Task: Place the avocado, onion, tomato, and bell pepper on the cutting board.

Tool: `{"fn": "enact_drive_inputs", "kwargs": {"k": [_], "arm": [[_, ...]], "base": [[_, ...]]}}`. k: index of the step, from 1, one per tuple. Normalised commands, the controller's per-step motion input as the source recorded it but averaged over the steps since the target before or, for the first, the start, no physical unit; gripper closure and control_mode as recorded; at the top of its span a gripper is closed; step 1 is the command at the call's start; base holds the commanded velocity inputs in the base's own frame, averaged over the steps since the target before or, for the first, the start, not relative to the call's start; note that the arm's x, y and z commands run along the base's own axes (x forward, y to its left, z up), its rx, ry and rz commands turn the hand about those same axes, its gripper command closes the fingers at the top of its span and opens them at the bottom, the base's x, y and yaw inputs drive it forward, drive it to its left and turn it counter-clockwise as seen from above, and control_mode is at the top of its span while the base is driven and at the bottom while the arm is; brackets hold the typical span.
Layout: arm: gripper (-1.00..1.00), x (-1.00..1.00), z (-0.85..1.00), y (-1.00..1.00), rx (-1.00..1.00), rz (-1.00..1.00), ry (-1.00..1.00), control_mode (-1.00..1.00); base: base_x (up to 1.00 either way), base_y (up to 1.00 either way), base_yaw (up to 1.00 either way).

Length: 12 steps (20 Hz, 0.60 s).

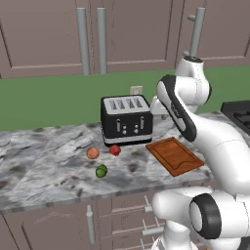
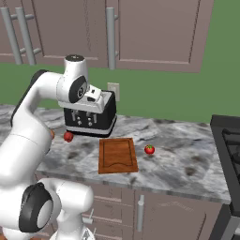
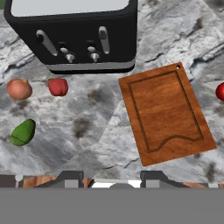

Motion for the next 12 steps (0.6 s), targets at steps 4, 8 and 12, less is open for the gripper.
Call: {"fn": "enact_drive_inputs", "kwargs": {"k": [4,8,12], "arm": [[-1.0,-0.05,-0.01,0.1,-0.01,0.0,-0.05,-1.0],[-1.0,-0.15,0.0,0.22,0.0,0.0,-0.01,-1.0],[-1.0,-0.22,0.0,0.22,0.0,0.0,0.0,-1.0]], "base": [[0.0,0.0,0.0],[0.0,0.0,0.0],[0.0,0.0,0.0]]}}
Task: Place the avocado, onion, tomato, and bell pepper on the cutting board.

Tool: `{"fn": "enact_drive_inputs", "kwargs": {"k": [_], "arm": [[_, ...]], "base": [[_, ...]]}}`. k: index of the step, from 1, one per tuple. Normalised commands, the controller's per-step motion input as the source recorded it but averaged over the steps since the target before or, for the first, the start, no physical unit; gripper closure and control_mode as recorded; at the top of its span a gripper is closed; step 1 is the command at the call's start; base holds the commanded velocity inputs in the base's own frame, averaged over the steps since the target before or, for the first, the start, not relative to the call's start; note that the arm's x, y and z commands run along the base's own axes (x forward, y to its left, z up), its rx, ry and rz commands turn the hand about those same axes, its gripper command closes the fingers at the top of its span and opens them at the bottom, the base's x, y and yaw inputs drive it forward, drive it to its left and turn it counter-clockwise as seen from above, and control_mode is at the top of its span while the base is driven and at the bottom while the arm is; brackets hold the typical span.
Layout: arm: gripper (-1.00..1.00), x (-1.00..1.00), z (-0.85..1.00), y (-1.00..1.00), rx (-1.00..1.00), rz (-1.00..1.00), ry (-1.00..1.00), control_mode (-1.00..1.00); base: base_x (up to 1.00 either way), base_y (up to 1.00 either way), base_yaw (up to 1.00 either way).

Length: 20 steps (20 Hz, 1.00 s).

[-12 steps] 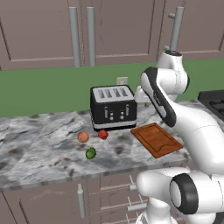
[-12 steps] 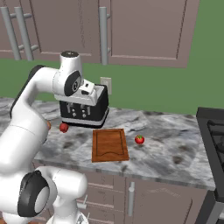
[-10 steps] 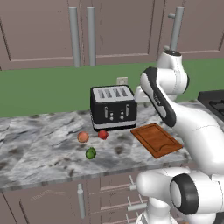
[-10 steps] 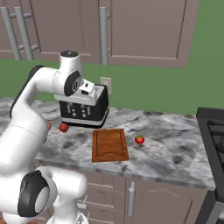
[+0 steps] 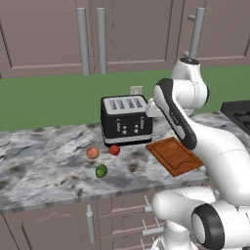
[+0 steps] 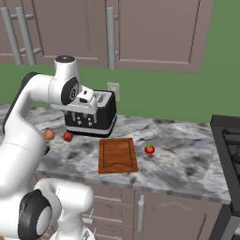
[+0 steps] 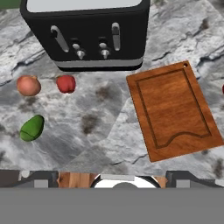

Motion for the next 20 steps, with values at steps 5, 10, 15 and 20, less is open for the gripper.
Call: {"fn": "enact_drive_inputs", "kwargs": {"k": [5,10,15,20], "arm": [[-1.0,-0.15,0.0,0.24,0.0,0.01,0.0,-1.0],[-1.0,-0.16,0.0,0.26,0.0,0.02,0.0,-1.0],[-1.0,-0.01,0.0,0.47,0.0,0.01,0.0,-1.0],[-1.0,0.0,0.0,0.53,0.0,0.04,0.0,-1.0]], "base": [[0.0,0.0,0.0],[0.0,0.0,0.0],[0.0,0.0,0.0],[0.0,0.0,0.0]]}}
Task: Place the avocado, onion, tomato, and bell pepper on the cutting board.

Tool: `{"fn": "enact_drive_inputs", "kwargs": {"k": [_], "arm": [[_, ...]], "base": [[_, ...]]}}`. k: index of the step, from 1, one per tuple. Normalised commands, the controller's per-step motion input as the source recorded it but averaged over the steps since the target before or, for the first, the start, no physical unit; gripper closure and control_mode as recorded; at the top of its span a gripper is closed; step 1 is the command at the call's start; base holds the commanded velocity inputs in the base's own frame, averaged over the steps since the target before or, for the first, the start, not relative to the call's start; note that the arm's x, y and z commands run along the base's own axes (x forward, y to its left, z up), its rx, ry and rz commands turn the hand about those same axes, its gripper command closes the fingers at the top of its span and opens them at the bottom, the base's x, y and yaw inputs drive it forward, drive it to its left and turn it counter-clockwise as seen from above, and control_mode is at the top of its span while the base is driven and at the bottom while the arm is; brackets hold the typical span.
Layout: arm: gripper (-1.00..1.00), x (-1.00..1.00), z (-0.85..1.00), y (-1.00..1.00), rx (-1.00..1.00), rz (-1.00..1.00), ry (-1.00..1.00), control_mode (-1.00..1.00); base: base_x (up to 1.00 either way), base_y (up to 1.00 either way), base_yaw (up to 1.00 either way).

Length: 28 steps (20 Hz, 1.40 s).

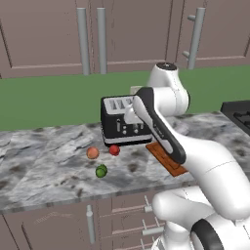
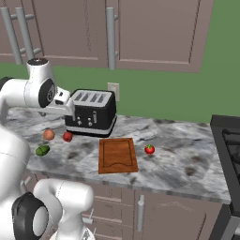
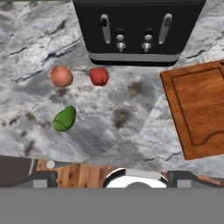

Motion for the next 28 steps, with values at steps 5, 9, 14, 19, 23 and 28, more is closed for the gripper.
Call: {"fn": "enact_drive_inputs", "kwargs": {"k": [5,9,14,19,23,28], "arm": [[-1.0,-0.11,-0.11,0.16,-0.01,0.01,0.0,-1.0],[-1.0,-0.12,-0.27,0.05,0.0,0.0,0.0,-1.0],[-1.0,-0.08,-0.24,0.17,0.01,0.0,0.0,-1.0],[-1.0,-0.14,-0.17,0.37,0.0,0.04,0.0,-1.0],[-1.0,-0.05,-0.15,0.58,0.0,0.07,0.0,-1.0],[-1.0,0.0,-0.17,0.49,0.0,0.08,0.0,-1.0]], "base": [[0.0,0.0,0.0],[0.0,0.0,0.0],[0.0,0.0,0.0],[0.0,0.0,0.0],[0.0,0.0,0.0],[0.0,0.0,0.0]]}}
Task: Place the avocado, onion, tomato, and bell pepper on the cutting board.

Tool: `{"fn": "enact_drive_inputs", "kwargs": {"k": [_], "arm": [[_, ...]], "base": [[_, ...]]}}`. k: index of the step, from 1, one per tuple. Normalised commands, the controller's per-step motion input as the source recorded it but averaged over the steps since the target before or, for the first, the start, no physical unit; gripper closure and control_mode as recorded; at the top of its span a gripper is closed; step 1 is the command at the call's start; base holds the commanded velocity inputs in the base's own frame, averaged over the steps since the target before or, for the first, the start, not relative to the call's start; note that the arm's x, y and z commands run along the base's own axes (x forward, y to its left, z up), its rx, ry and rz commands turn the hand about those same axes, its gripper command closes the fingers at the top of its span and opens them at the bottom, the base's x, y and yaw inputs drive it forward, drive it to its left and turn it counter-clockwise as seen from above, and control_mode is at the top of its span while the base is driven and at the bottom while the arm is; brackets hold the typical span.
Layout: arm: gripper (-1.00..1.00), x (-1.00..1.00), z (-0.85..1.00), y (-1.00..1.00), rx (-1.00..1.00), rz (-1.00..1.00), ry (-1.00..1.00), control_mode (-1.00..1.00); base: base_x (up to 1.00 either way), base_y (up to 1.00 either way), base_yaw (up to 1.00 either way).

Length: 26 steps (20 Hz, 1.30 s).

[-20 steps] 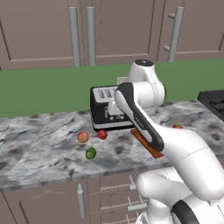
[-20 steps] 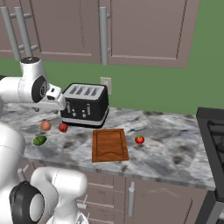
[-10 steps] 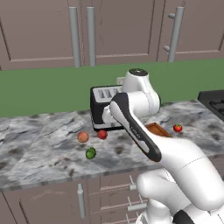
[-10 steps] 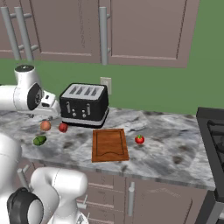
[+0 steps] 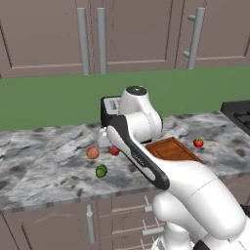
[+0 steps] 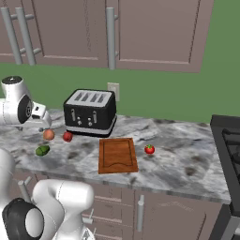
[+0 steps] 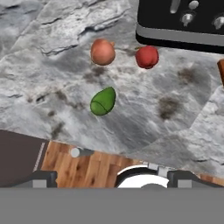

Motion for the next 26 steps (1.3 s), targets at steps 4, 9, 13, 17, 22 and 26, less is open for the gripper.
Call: {"fn": "enact_drive_inputs", "kwargs": {"k": [4,9,13,17,22,26], "arm": [[-1.0,0.02,-0.24,0.38,0.0,0.06,0.01,-1.0],[-1.0,0.03,-0.24,0.26,0.0,0.04,0.0,-1.0],[-1.0,0.06,-0.23,0.19,0.0,0.03,0.0,-1.0],[-1.0,0.01,-0.17,0.01,0.0,0.0,0.0,-1.0],[-1.0,0.0,-0.13,0.0,0.0,0.0,0.0,-1.0],[-1.0,0.02,-0.12,0.0,0.0,0.0,0.0,-1.0]], "base": [[0.0,0.0,0.0],[0.0,0.0,0.0],[0.0,0.0,0.0],[0.0,0.0,0.0],[0.0,0.0,0.0],[0.0,0.0,0.0]]}}
